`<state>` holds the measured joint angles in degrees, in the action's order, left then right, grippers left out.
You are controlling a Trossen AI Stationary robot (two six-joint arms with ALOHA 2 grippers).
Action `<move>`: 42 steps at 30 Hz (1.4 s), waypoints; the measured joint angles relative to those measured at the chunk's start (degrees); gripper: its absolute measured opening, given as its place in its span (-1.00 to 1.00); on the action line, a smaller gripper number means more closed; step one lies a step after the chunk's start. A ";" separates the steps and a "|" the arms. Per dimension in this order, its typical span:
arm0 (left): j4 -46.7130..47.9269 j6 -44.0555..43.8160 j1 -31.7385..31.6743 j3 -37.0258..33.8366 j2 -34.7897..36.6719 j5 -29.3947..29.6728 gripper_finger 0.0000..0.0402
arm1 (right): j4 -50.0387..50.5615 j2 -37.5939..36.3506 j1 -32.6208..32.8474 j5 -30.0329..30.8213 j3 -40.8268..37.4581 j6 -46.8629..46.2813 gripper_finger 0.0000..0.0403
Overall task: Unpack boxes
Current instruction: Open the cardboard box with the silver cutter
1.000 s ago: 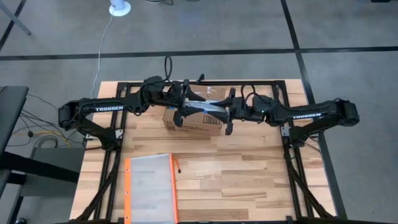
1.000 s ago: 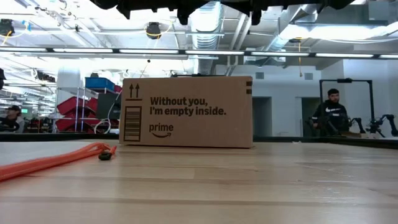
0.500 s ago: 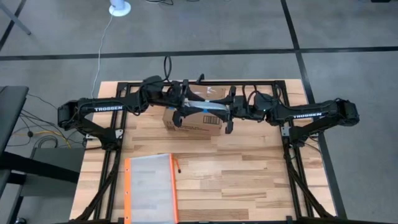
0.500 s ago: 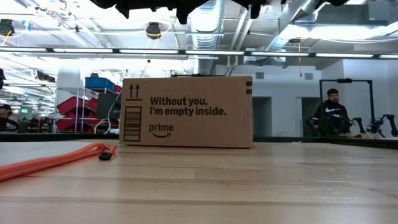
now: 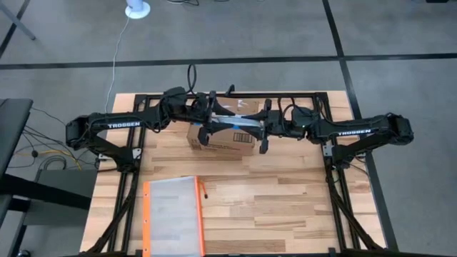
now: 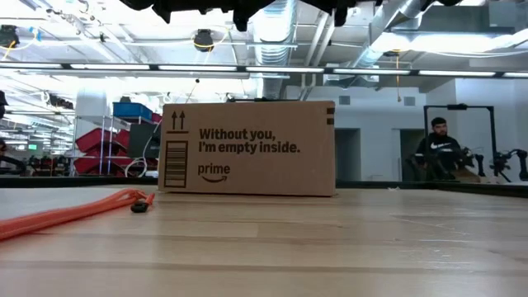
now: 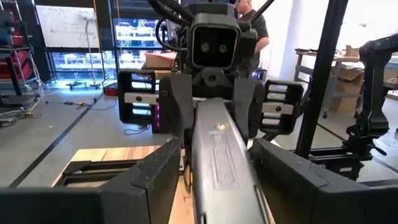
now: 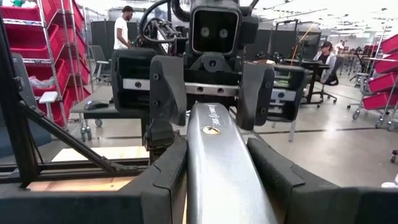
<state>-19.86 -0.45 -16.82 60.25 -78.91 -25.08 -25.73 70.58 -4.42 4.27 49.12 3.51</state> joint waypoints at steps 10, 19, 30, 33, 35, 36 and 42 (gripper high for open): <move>-1.17 -2.24 -0.81 0.00 0.57 -0.10 -0.07 | 0.22 -1.50 -0.53 0.20 0.00 0.44 -0.43; -4.54 -2.36 0.30 0.00 0.09 0.15 -0.07 | -3.05 -0.90 -0.49 -0.09 0.00 0.50 -0.43; -6.21 -2.25 0.76 0.00 0.04 0.92 -0.07 | -3.53 0.31 -0.47 -0.43 -0.02 0.15 -0.43; -5.95 -2.21 0.85 0.00 0.04 0.93 -0.07 | -3.78 0.32 -0.45 -0.46 -0.02 0.10 -0.43; -5.01 -1.84 0.85 0.00 0.04 0.92 -0.07 | -4.06 0.32 -0.45 -0.48 -0.01 0.00 -0.43; -4.22 -1.59 0.85 0.00 0.04 0.90 -0.07 | -3.94 0.32 -0.45 -0.74 0.06 0.00 -0.43; -4.00 -2.01 0.81 0.00 0.00 0.86 -0.07 | -3.31 -0.23 -0.51 -1.34 1.31 0.87 -0.43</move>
<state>-23.87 -2.46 -16.01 60.25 -78.91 -24.22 -29.05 70.35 -4.93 2.93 50.43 4.38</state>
